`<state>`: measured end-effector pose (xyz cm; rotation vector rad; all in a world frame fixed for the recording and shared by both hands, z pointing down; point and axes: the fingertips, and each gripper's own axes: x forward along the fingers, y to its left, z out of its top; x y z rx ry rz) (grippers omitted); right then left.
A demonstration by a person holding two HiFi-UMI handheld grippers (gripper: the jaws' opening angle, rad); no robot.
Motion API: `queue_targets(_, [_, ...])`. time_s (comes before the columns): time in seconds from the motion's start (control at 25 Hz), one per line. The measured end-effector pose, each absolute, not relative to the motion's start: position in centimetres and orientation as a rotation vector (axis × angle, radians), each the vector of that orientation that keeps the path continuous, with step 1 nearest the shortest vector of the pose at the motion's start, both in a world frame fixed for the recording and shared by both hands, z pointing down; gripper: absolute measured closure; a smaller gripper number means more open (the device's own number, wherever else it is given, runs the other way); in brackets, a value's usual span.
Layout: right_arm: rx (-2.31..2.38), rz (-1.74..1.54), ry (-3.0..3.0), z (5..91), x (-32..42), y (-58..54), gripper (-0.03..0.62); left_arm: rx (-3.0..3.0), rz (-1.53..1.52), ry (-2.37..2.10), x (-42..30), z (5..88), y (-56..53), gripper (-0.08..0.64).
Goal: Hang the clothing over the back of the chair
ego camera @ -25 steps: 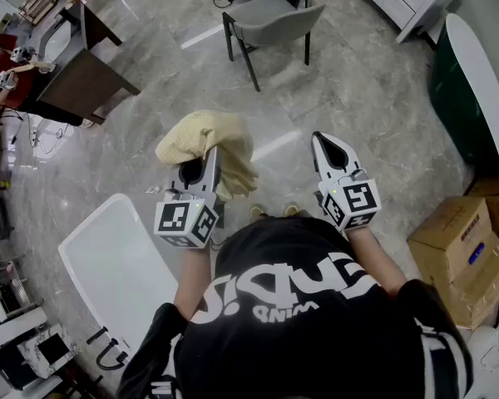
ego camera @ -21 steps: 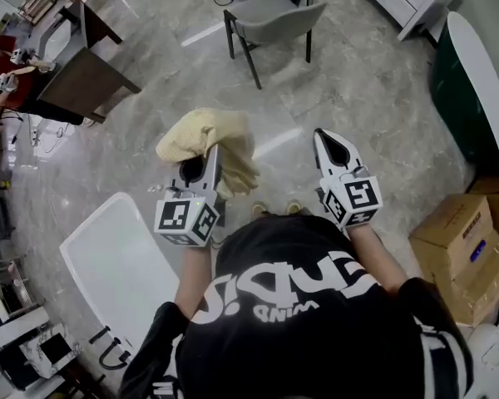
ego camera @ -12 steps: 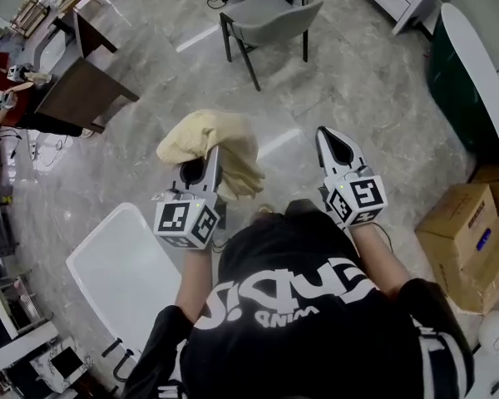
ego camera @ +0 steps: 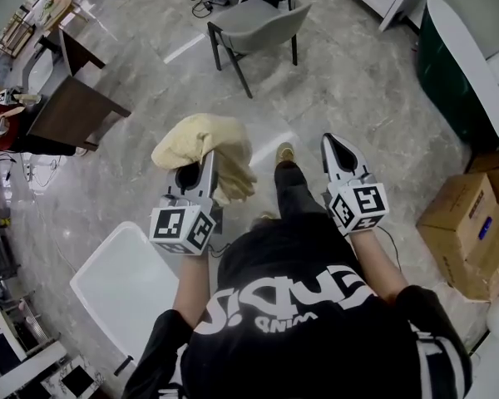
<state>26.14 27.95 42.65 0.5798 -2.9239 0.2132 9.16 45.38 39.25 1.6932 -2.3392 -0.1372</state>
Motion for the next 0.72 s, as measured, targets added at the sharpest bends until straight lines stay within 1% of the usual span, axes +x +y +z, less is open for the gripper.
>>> queue_targets(0.48, [0.584, 0.214, -2.935, 43.4, 21.4, 23.6, 0.578, 1.702, -0.147, -2.347, 4.3, 39.9, 41.0, 0.456])
queue_targets(0.72, [0.573, 0.228, -2.931, 43.5, 17.8, 20.2, 0.578, 1.703, -0.139, -2.34, 1.2, 39.6, 37.6, 0.456])
